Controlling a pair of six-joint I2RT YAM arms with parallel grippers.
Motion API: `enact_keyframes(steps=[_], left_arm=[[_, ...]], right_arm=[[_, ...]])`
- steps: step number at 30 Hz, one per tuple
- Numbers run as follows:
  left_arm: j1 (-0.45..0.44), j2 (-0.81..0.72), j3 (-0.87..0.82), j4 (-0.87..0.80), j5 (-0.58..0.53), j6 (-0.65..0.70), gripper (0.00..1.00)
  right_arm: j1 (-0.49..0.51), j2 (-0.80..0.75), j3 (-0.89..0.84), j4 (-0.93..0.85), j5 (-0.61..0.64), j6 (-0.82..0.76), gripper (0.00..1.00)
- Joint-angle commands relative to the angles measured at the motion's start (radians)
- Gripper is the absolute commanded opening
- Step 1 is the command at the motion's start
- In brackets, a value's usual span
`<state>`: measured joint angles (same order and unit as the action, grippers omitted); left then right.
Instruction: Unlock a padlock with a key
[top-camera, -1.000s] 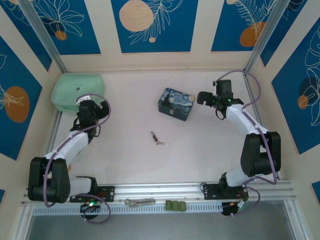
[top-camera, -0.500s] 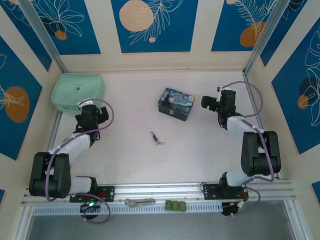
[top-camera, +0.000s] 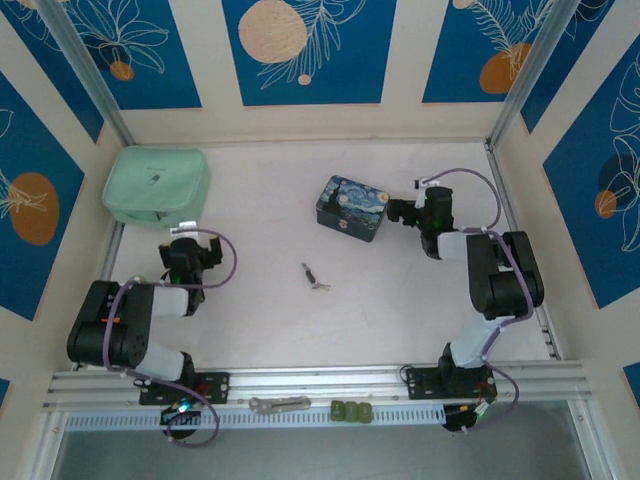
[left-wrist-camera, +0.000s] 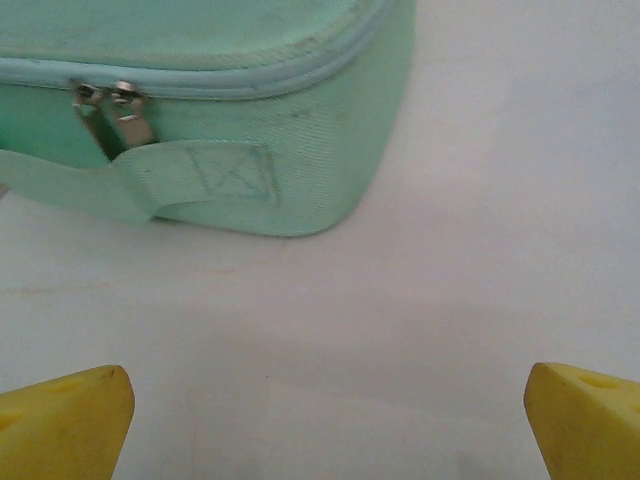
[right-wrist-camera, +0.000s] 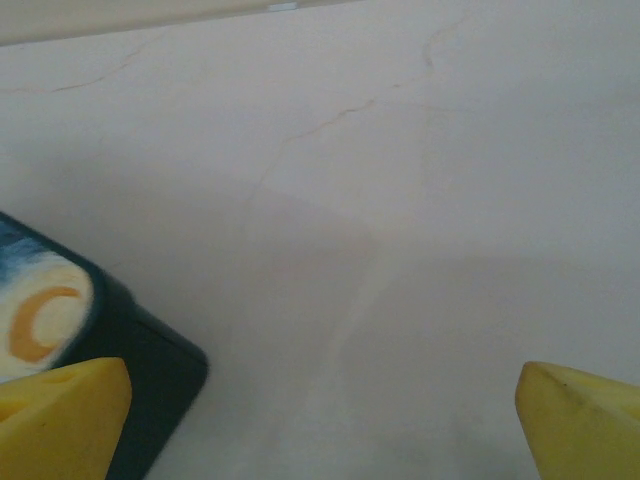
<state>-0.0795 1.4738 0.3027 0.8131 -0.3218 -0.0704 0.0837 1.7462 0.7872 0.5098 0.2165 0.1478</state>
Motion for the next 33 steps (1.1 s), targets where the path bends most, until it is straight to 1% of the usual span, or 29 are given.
enact_keyframes(steps=[1, 2, 3, 4, 5, 6, 7, 8, 10, 11, 12, 14, 16, 20, 22, 23, 24, 25, 26, 27, 28, 29, 30, 31, 33], left_arm=[[0.011, 0.031, 0.006, 0.191, 0.118, 0.061, 0.99], [0.011, 0.07, 0.005, 0.227, 0.126, 0.063, 1.0], [0.01, 0.118, 0.002, 0.315, 0.122, 0.076, 1.0], [0.011, 0.08, 0.018, 0.213, 0.13, 0.068, 1.0], [0.011, 0.063, 0.036, 0.149, 0.128, 0.061, 1.0], [0.01, 0.088, 0.043, 0.189, 0.13, 0.074, 1.0], [0.006, 0.099, 0.044, 0.194, 0.139, 0.084, 1.0], [0.006, 0.083, 0.049, 0.157, 0.141, 0.079, 1.0], [0.004, 0.095, 0.047, 0.185, 0.137, 0.083, 1.0], [0.004, 0.087, 0.049, 0.164, 0.137, 0.082, 1.0], [0.004, 0.092, 0.049, 0.178, 0.135, 0.083, 1.0], [0.002, 0.087, 0.05, 0.167, 0.135, 0.083, 1.0], [0.004, 0.093, 0.049, 0.176, 0.132, 0.084, 1.0], [0.001, 0.092, 0.049, 0.176, 0.13, 0.086, 1.0], [-0.001, 0.09, 0.048, 0.177, 0.127, 0.086, 1.0], [-0.002, 0.092, 0.048, 0.18, 0.13, 0.087, 1.0], [-0.002, 0.091, 0.05, 0.174, 0.131, 0.087, 1.0], [-0.002, 0.093, 0.05, 0.173, 0.133, 0.088, 1.0], [-0.002, 0.092, 0.05, 0.173, 0.133, 0.089, 1.0], [-0.002, 0.092, 0.05, 0.173, 0.133, 0.089, 1.0], [-0.002, 0.092, 0.05, 0.173, 0.133, 0.089, 1.0], [-0.002, 0.092, 0.05, 0.172, 0.133, 0.089, 1.0], [-0.002, 0.092, 0.05, 0.173, 0.133, 0.088, 1.0], [-0.002, 0.092, 0.05, 0.173, 0.133, 0.088, 1.0], [-0.002, 0.092, 0.05, 0.173, 0.133, 0.089, 1.0]], right_arm=[[0.017, -0.007, 0.046, 0.027, 0.003, -0.047, 0.99], [0.021, -0.026, 0.034, 0.025, 0.011, -0.05, 0.99], [0.024, -0.059, 0.018, 0.02, 0.023, -0.046, 0.99], [0.024, -0.099, 0.001, 0.003, 0.041, -0.039, 0.99], [0.023, -0.136, -0.015, -0.009, 0.047, -0.033, 0.99], [0.016, -0.187, -0.042, -0.015, 0.051, -0.02, 0.99], [0.003, -0.233, -0.062, -0.029, 0.033, -0.009, 0.99], [-0.005, -0.268, -0.074, -0.052, 0.033, -0.003, 0.99], [-0.032, -0.337, -0.105, -0.097, 0.034, -0.005, 0.99], [-0.048, -0.359, -0.122, -0.112, 0.022, -0.005, 0.99], [-0.069, -0.377, -0.141, -0.13, 0.006, -0.001, 0.99], [-0.1, -0.388, -0.183, -0.128, -0.006, 0.019, 0.99], [-0.121, -0.376, -0.233, -0.051, -0.029, 0.043, 0.99], [-0.116, -0.292, -0.243, 0.015, -0.045, 0.033, 0.99], [-0.078, -0.249, -0.278, 0.122, -0.004, -0.002, 0.99], [-0.051, -0.253, -0.285, 0.125, 0.028, -0.023, 0.99], [-0.032, -0.252, -0.306, 0.174, 0.055, -0.037, 0.99], [-0.031, -0.256, -0.331, 0.211, 0.067, -0.035, 0.99], [-0.046, -0.258, -0.357, 0.246, 0.053, -0.017, 0.99], [-0.071, -0.223, -0.393, 0.344, 0.031, 0.007, 0.99], [-0.068, -0.202, -0.415, 0.424, 0.031, 0.001, 0.99], [-0.065, -0.229, -0.389, 0.323, 0.041, 0.001, 0.99], [-0.064, -0.228, -0.386, 0.319, 0.038, -0.003, 0.99], [-0.06, -0.208, -0.4, 0.386, 0.043, -0.003, 0.99], [-0.061, -0.229, -0.384, 0.315, 0.045, -0.004, 0.99]])
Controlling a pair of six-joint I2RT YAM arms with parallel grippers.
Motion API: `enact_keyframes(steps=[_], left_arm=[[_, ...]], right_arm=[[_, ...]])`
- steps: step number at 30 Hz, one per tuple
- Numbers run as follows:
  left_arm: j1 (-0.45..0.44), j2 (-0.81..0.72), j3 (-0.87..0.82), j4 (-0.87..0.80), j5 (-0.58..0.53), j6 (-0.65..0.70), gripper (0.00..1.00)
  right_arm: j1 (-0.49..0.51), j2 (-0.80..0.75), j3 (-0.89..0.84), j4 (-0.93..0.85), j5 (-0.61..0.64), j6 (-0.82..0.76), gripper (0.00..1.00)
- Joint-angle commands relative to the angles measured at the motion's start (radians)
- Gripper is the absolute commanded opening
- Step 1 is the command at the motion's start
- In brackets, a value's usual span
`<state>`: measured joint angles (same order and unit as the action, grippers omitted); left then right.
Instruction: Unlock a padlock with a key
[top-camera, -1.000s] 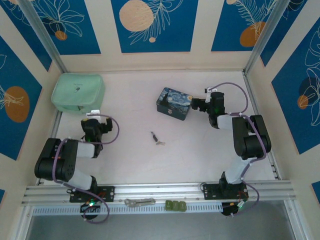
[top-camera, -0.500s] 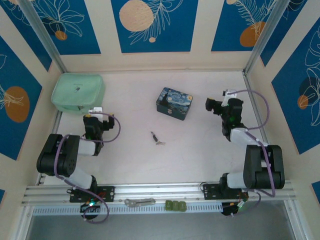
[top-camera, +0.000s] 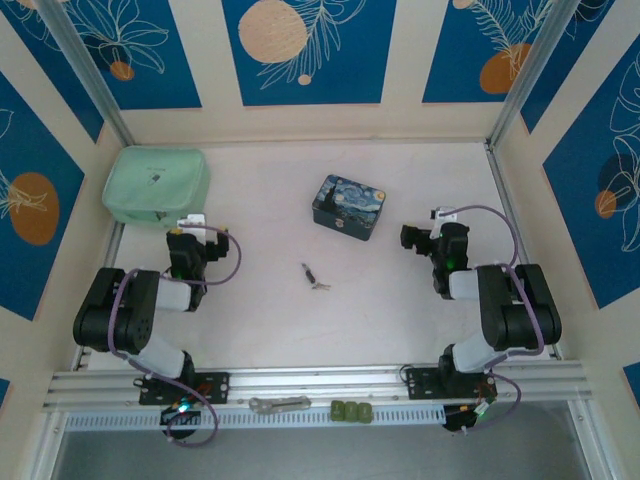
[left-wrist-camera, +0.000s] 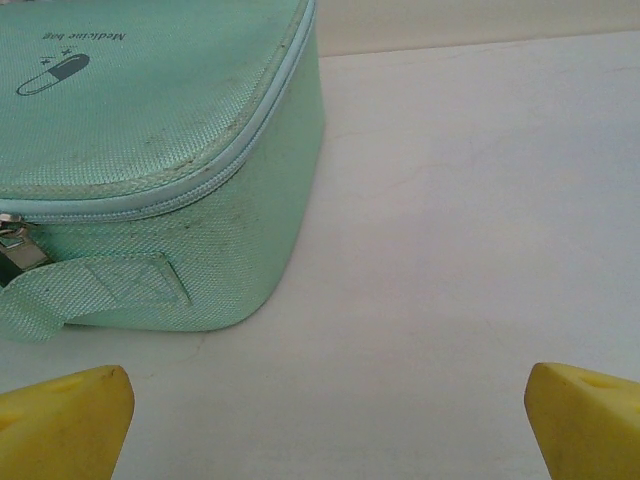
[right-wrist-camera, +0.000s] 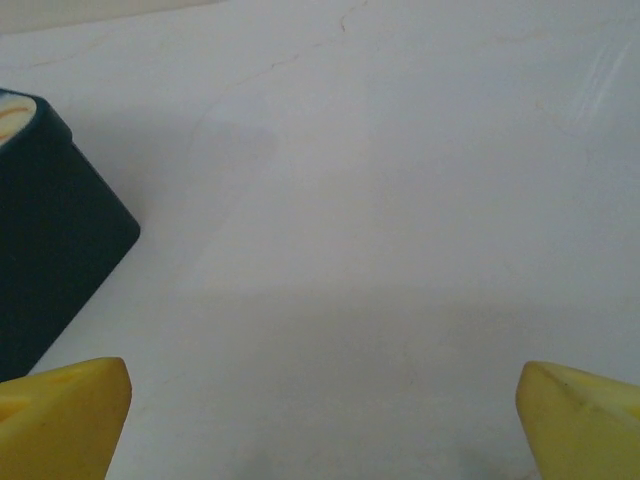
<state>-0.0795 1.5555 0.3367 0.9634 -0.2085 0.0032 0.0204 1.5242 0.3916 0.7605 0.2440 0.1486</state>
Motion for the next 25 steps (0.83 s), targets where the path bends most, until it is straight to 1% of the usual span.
enact_keyframes(steps=[1, 3, 4, 5, 25], left_arm=[[-0.002, 0.011, 0.018, 0.023, 0.02, 0.015, 1.0], [-0.002, 0.011, 0.018, 0.023, 0.02, 0.015, 1.0], [-0.002, 0.011, 0.017, 0.022, 0.02, 0.015, 1.0], [-0.002, 0.009, 0.017, 0.021, 0.021, 0.015, 1.0], [-0.002, 0.011, 0.017, 0.021, 0.021, 0.015, 1.0]], right_arm=[[0.006, 0.004, 0.003, 0.103, 0.024, -0.008, 0.99], [0.009, -0.007, 0.005, 0.08, 0.029, -0.009, 0.99], [0.012, 0.0, 0.001, 0.099, 0.035, -0.012, 0.99], [0.013, -0.005, 0.006, 0.08, 0.036, -0.013, 0.99], [0.014, -0.002, 0.005, 0.084, 0.031, -0.015, 0.99]])
